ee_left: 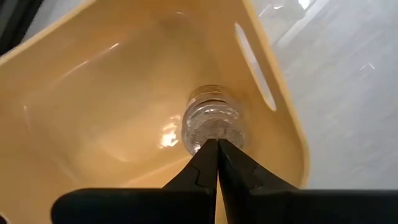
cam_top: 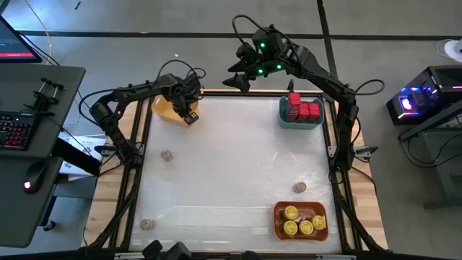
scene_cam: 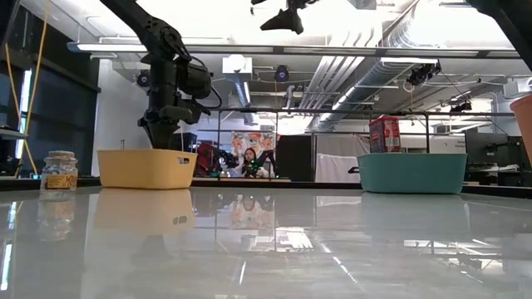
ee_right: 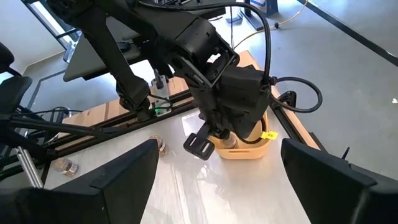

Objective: Sort spices by type
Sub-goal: Put the top brown seasoning bottle into the yellow bin

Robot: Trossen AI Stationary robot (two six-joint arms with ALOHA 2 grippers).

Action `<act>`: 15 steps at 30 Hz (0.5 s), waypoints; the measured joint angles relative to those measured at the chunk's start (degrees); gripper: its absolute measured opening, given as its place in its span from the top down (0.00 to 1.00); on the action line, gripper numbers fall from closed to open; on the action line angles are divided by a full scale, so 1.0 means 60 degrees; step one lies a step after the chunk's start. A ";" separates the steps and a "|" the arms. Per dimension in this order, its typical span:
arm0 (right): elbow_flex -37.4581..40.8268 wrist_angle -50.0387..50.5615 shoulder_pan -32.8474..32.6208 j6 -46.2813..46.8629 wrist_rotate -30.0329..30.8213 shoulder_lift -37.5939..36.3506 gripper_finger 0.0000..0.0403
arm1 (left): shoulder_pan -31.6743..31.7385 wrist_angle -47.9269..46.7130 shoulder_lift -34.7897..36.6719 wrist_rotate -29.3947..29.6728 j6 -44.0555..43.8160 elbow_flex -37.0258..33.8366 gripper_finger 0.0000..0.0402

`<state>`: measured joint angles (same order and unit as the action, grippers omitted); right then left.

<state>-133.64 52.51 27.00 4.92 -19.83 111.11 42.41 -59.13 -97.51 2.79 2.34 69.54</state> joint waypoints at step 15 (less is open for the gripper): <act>0.0000 0.0000 0.0000 -0.0003 0.0003 0.0000 0.16 | 0.0311 -0.0183 0.0038 0.0441 -0.0035 0.0256 1.00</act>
<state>-133.64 52.51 27.00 4.91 -19.81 111.11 44.28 -60.23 -97.29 5.43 2.13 71.07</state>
